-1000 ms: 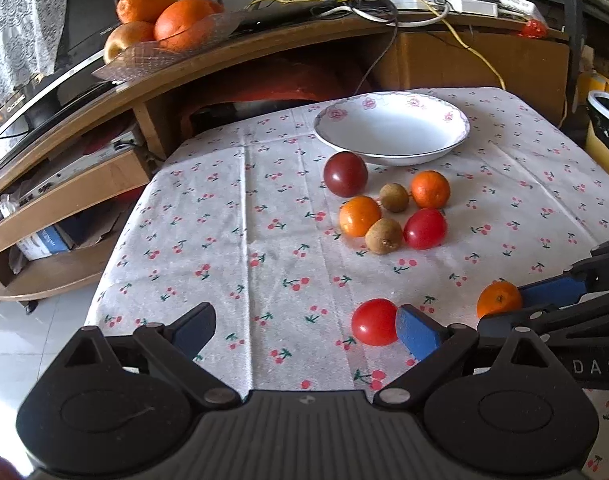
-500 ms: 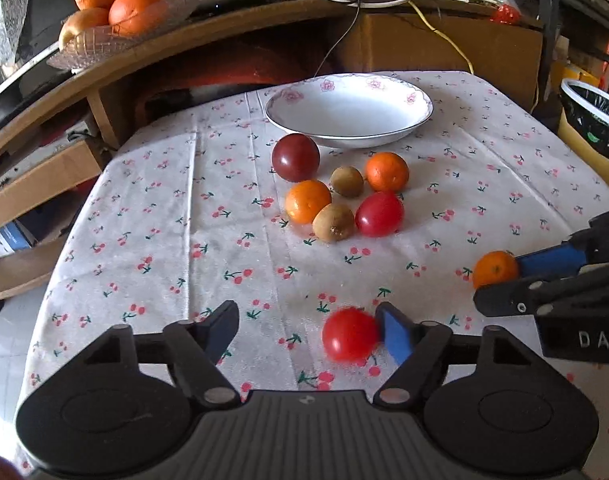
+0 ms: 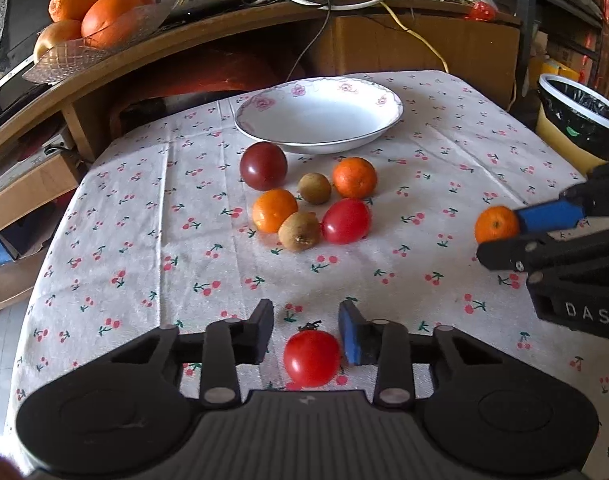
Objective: Organize fruits
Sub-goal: 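Grasp the small tangerine with the right tool while the left tool grasps the cherry tomato, then carry the tangerine and cherry tomato with both tools over the white bowl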
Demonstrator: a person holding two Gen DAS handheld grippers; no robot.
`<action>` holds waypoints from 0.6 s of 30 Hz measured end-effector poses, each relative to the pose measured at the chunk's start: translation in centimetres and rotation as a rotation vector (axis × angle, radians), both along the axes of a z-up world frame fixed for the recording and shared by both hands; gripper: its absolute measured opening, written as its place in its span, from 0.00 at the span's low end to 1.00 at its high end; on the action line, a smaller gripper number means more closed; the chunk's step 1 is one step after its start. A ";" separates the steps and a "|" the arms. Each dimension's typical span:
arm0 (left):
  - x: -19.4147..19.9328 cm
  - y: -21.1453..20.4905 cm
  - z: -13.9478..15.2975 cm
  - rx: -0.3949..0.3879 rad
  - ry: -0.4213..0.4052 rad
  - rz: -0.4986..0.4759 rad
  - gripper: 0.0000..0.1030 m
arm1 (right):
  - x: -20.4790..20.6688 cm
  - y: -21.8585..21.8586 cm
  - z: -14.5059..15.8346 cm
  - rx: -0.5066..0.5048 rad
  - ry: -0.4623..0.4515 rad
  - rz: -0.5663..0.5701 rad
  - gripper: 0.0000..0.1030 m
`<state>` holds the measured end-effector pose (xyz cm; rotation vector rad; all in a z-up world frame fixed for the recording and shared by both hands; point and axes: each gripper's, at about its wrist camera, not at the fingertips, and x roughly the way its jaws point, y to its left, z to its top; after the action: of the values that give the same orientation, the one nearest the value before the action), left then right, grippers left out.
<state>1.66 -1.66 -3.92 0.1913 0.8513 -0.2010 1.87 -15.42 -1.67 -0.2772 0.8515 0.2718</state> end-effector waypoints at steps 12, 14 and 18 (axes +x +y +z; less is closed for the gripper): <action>-0.3 0.1 0.1 -0.017 0.019 0.018 0.33 | 0.0 -2.9 0.9 0.113 0.037 -0.066 0.24; -0.4 0.0 0.1 -0.010 0.016 0.019 0.33 | -0.1 -3.0 1.0 0.123 0.039 -0.069 0.24; -0.6 0.2 0.2 -0.021 0.015 0.019 0.34 | -0.2 -3.0 0.8 0.132 0.053 -0.062 0.24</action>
<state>1.05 -1.45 -3.70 0.1622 0.8656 -0.1934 1.65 -18.45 -0.83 -0.1204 0.8887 0.2769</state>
